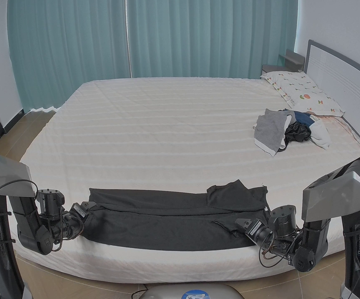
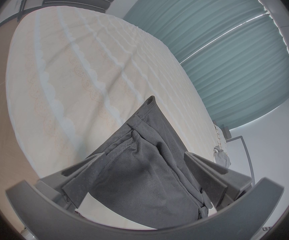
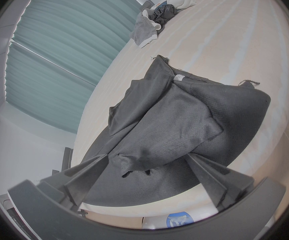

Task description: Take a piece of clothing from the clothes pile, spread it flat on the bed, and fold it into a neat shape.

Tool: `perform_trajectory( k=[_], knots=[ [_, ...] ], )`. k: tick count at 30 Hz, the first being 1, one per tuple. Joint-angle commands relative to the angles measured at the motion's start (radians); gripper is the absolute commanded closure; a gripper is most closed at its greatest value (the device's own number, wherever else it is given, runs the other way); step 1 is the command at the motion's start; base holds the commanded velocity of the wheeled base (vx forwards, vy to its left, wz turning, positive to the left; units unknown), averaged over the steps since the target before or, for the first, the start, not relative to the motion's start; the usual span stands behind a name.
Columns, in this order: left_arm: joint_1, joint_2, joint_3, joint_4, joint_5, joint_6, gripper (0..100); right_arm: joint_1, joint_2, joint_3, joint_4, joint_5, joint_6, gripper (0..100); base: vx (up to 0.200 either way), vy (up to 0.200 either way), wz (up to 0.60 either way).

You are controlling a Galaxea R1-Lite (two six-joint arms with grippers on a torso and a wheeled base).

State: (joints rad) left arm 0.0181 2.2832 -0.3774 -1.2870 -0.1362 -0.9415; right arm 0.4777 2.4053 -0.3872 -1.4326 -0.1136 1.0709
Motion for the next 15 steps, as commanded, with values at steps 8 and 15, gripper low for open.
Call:
perform_trajectory(
  k=[8,15],
  knots=[
    [0.0,0.002,0.0,0.0,0.0,0.0,0,0.002,0.003,0.004,0.0,-0.015,-0.002,100,0.0,0.0,0.0],
    [0.0,0.002,0.0,0.0,0.0,0.0,0,0.01,-0.029,0.034,0.0,-0.015,-0.003,100,0.0,0.0,0.0]
  ],
)
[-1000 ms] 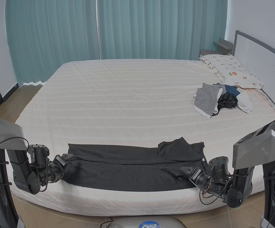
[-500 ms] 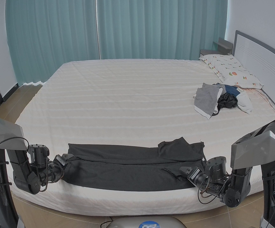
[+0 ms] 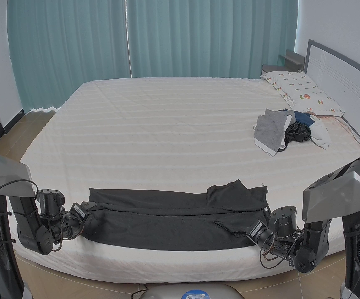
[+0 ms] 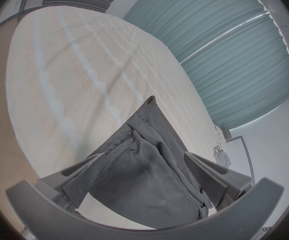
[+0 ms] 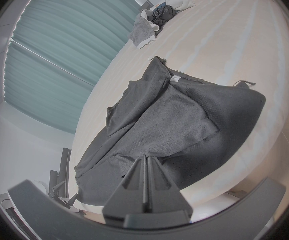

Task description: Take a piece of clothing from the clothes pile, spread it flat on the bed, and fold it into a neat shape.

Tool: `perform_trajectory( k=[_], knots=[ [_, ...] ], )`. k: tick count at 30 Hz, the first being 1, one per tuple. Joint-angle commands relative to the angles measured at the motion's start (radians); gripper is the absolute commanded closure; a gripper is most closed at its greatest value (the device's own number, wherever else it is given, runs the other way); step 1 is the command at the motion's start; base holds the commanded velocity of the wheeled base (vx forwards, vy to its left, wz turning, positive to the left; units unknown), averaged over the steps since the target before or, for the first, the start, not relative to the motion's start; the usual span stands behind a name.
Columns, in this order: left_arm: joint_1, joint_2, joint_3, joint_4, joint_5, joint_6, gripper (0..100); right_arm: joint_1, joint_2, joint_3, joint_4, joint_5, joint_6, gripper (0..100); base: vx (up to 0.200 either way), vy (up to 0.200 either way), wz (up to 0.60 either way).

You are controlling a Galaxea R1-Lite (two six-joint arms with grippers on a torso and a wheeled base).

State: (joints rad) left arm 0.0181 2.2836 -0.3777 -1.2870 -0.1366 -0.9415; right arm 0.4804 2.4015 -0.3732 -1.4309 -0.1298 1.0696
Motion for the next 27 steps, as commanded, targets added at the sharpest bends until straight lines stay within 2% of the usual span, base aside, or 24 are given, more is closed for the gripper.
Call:
perform_trajectory(
  k=[1,19,20,27],
  knots=[
    [0.0,0.002,0.0,-0.002,0.0,0.0,0,0.009,-0.03,0.025,-0.002,0.001,-0.002,100,0.0,0.0,0.0],
    [0.0,0.008,-0.001,-0.002,0.002,0.004,0,0.029,-0.031,0.08,0.0,0.01,-0.046,100,0.0,0.0,0.0],
    [0.0,0.008,-0.001,-0.003,0.003,0.004,0,0.029,-0.027,0.08,0.0,0.01,-0.046,0,0.0,0.0,0.0],
    [-0.003,-0.004,0.005,-0.003,0.008,0.007,0,0.02,-0.056,0.085,-0.016,0.006,-0.048,0,0.0,0.0,0.0]
  ],
)
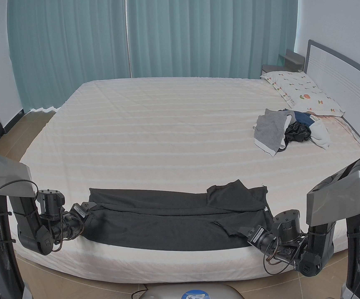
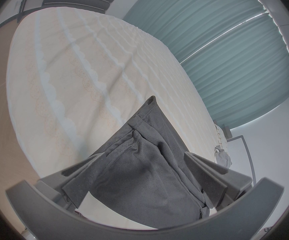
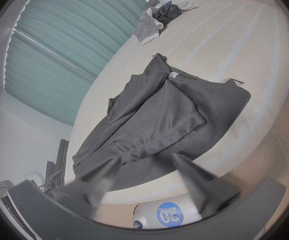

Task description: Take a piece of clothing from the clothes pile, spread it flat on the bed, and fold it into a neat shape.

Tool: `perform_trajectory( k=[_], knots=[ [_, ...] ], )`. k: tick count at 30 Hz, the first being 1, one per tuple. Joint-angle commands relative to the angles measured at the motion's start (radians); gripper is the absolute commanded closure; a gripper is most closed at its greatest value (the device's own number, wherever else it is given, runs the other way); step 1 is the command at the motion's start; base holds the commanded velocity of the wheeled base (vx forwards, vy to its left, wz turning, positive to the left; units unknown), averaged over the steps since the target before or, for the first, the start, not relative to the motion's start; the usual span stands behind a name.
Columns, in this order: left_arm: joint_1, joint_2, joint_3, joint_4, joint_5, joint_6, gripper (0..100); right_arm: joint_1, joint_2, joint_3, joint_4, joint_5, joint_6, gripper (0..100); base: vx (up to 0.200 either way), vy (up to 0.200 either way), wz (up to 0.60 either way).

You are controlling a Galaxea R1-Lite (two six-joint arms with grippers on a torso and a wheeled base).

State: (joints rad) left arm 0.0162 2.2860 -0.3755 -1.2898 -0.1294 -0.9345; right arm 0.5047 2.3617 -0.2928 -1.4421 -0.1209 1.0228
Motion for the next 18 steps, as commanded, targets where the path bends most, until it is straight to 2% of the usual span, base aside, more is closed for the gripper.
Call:
perform_trajectory(
  k=[1,6,12,18],
  knots=[
    [-0.001,-0.006,0.003,0.0,0.001,0.0,0,-0.005,-0.019,0.004,-0.004,-0.003,-0.001,0,0.0,0.0,0.0],
    [0.001,-0.002,0.018,-0.039,0.013,0.042,0,-0.064,-0.147,0.015,-0.001,-0.003,-0.039,0,0.0,0.0,0.0],
    [0.002,0.006,0.072,-0.08,0.014,0.212,0,-0.144,-0.153,0.006,-0.004,0.004,-0.082,0,0.0,0.0,0.0],
    [0.001,0.02,0.066,-0.086,0.011,0.221,0,-0.155,-0.13,-0.003,-0.006,0.015,-0.082,0,0.0,0.0,0.0]
  ],
)
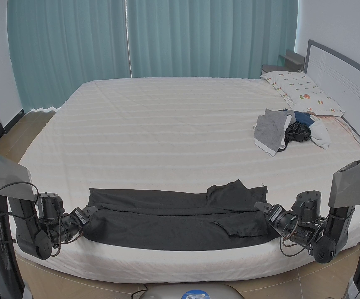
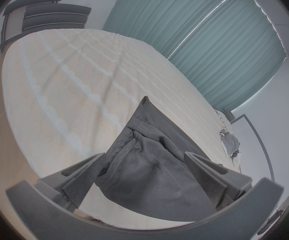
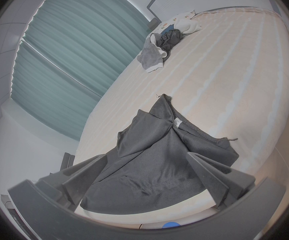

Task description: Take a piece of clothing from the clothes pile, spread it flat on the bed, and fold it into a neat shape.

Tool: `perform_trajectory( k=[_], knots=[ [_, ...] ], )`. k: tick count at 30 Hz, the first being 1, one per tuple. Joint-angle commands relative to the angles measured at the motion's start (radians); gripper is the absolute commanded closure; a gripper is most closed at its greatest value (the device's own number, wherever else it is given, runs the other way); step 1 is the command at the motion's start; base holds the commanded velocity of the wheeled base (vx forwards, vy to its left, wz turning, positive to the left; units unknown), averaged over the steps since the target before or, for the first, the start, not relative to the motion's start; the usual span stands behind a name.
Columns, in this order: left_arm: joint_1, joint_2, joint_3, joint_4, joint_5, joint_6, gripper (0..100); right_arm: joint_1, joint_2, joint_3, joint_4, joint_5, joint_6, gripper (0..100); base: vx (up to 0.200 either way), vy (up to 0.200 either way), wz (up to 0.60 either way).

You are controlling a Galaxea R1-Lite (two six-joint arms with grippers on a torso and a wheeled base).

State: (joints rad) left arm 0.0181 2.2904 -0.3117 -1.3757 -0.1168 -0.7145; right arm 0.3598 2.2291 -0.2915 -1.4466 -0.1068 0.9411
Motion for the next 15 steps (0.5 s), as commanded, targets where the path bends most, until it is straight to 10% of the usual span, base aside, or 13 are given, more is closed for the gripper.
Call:
perform_trajectory(
  k=[1,11,12,15],
  knots=[
    [-0.001,0.026,-0.003,-0.002,-0.001,0.001,0,-0.009,0.004,-0.005,-0.003,0.002,-0.001,0,0.0,0.0,0.0],
    [0.008,0.073,-0.007,-0.002,-0.001,0.073,0,-0.009,0.027,0.005,-0.043,0.019,0.002,0,0.0,0.0,0.0],
    [0.011,0.078,0.0,-0.002,0.003,0.089,100,-0.01,0.027,0.005,-0.043,0.019,0.001,0,0.0,0.0,0.0],
    [0.028,0.073,0.033,-0.002,0.022,0.101,100,-0.01,0.03,0.006,-0.043,0.022,0.001,0,0.0,0.0,0.0]
  ],
)
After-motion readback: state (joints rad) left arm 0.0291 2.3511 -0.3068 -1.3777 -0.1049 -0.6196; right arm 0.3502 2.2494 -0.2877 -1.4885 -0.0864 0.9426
